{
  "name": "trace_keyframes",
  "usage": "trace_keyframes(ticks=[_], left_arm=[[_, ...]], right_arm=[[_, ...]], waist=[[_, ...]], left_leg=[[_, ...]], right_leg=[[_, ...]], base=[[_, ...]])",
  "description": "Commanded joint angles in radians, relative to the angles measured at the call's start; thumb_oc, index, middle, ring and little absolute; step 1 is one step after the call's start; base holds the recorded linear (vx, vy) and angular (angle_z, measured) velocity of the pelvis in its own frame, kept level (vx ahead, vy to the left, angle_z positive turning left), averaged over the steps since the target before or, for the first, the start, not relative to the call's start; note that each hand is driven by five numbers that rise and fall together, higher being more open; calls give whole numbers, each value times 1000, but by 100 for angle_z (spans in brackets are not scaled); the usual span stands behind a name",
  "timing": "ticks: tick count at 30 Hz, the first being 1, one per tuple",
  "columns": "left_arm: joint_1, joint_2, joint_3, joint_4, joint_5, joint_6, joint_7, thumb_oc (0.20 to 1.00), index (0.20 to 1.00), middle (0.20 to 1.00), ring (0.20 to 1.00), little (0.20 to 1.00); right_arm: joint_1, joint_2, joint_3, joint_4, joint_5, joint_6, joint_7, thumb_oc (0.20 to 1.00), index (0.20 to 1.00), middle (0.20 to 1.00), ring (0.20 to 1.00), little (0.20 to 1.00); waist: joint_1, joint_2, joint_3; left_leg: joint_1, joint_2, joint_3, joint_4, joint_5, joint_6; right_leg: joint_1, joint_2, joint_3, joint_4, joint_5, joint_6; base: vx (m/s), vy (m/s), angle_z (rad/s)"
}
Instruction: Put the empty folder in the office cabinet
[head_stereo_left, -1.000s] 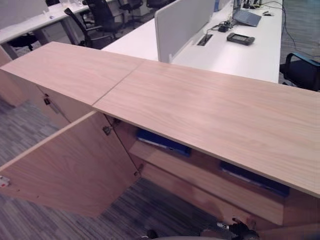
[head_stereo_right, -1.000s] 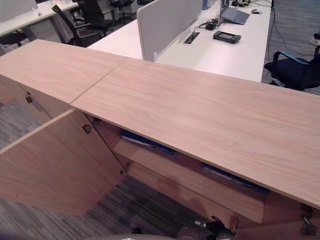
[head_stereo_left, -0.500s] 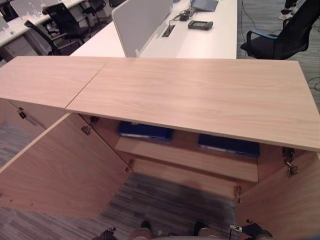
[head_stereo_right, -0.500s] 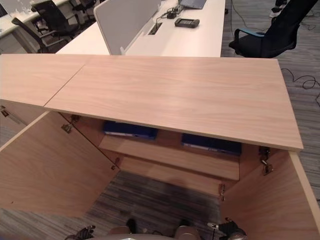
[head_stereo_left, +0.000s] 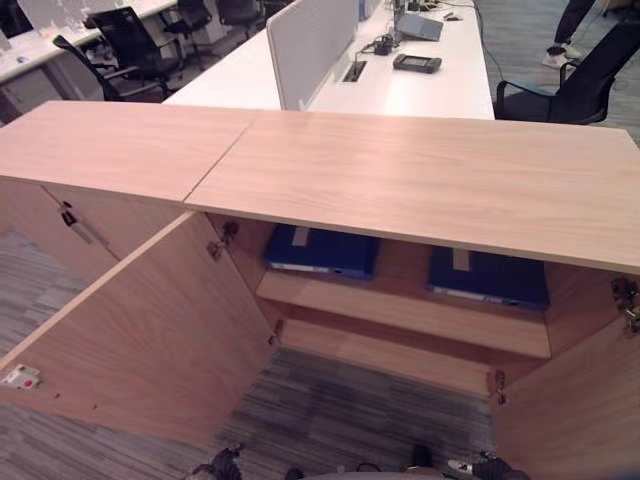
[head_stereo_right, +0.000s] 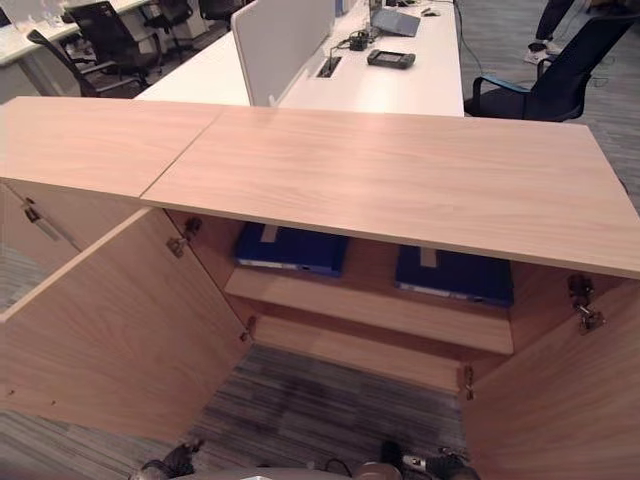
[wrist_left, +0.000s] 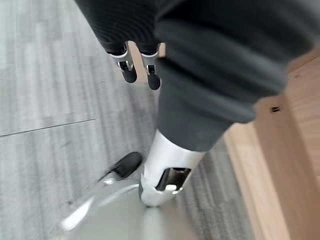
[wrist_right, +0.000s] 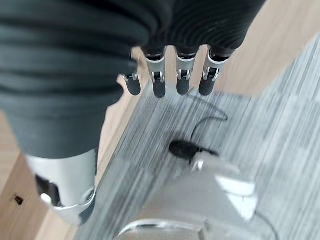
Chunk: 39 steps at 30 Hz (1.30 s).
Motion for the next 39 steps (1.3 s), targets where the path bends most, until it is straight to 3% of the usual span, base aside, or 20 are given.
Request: trace_keyframes(ticks=[1,6,11,12,14,17,18,21,25,27,28,31,32,33,34,36,39], left_arm=[[-57,-119,-42,5,18,-26,-14,1000,1000,1000,1000,1000],[-64,-123,-41,43,29,-11,4,1000,1000,1000,1000,1000],[-73,-113,-26,64,13,-5,15,1000,1000,1000,1000,1000],[-73,-107,-11,75,5,-1,21,1000,1000,1000,1000,1000],[-71,-106,-2,87,3,0,22,1000,1000,1000,1000,1000],[-70,-98,21,122,2,9,20,1000,1000,1000,1000,1000],[-69,-95,19,129,16,10,17,1000,1000,1000,1000,1000],[-68,-101,35,145,33,12,17,1000,1000,1000,1000,1000],[-65,-107,41,148,41,10,14,1000,1000,1000,1000,1000],[-71,-110,35,135,40,4,9,1000,1000,1000,1000,1000],[-83,-108,33,121,34,3,8,1000,1000,1000,1000,1000],[-91,-113,34,112,19,5,19,1000,1000,1000,1000,1000],[-91,-125,25,117,21,8,19,1000,1000,1000,1000,1000],[-91,-130,14,121,29,10,15,1000,1000,1000,1000,1000],[-95,-131,6,124,33,12,17,1000,1000,1000,1000,1000],[-113,-136,2,125,26,14,19,1000,1000,1000,1000,1000],[-118,-149,7,137,34,25,25,1000,1000,1000,1000,1000]], right_arm=[[-102,2,18,15,33,-6,-14,1000,1000,1000,1000,1000],[-105,59,35,-6,78,-8,-12,1000,1000,1000,1000,1000],[-115,84,55,-18,95,-10,-14,1000,1000,1000,1000,1000],[-111,91,58,-19,101,-14,-17,1000,1000,1000,1000,1000],[-107,92,60,-15,102,-14,-18,1000,1000,1000,1000,1000],[-92,89,64,-13,108,-18,-21,1000,1000,1000,1000,1000],[-85,85,63,-14,107,-20,-23,1000,1000,1000,1000,1000],[-70,71,58,1,106,-16,-20,1000,1000,1000,1000,1000],[-53,65,66,12,83,-16,-17,1000,1000,1000,1000,1000],[-49,52,64,19,72,-21,-10,1000,1000,1000,1000,1000],[-50,33,63,20,69,-22,-5,1000,1000,1000,1000,1000],[-51,14,67,23,62,-19,-5,1000,1000,1000,1000,1000],[-54,4,62,22,68,-17,-4,1000,1000,1000,1000,1000],[-56,4,63,20,70,-17,-3,1000,1000,1000,1000,1000],[-66,-2,69,15,69,-22,-2,1000,1000,1000,1000,1000],[-83,-6,78,15,65,-25,0,1000,1000,1000,1000,1000],[-81,7,88,16,42,-22,10,1000,1000,1000,1000,1000]], waist=[[12,-30,42],[22,-63,57],[27,-66,84],[29,-63,86],[27,-60,83],[9,-64,80],[5,-72,79],[-5,-71,62],[-8,-63,50],[-14,-63,61],[-18,-69,90],[-13,-83,115],[-4,-87,117],[2,-88,111],[18,-76,104],[34,-62,100],[38,-52,71]], left_leg=[[-40,49,-5,68,-35,-3],[-40,15,-16,73,-58,34],[-11,10,-1,58,-64,60],[2,6,11,51,-69,68],[12,4,13,41,-69,71],[28,-27,22,26,-71,78],[26,-40,25,26,-74,79],[27,-46,35,25,-84,67],[38,-29,56,35,-89,54],[12,3,75,149,-107,17],[-69,36,95,345,-75,-24],[-162,73,82,499,3,-48],[-199,98,80,420,-11,-32],[-192,88,70,366,-16,-24],[-195,69,23,234,6,-24],[-218,55,-19,162,50,-28],[-167,52,-24,98,48,-20]], right_leg=[[4,-55,12,103,-20,71],[-30,-70,26,202,-1,73],[-110,-52,11,326,53,62],[-124,-26,-41,336,23,50],[-128,1,-60,333,-6,41],[-139,114,-126,259,-64,-4],[-128,129,-132,218,-73,-17],[-92,151,-67,138,-65,-33],[-64,154,-73,104,-61,-38],[-33,156,-76,81,-75,-53],[-5,150,-88,61,-89,-77],[50,145,-93,22,-102,-94],[74,132,-89,15,-112,-82],[75,131,-83,13,-114,-75],[79,141,-65,7,-119,-64],[96,150,-43,2,-138,-55],[126,147,-20,3,-151,-39]], base=[[2,128,8],[18,146,9],[24,121,1],[39,82,-30],[71,85,-35],[116,69,-12],[145,-28,6],[122,-83,27],[128,-106,-24],[66,-150,-6],[-14,-168,7],[117,-83,13],[299,41,-5],[393,118,1],[286,115,2],[317,167,-24],[287,197,-69]])
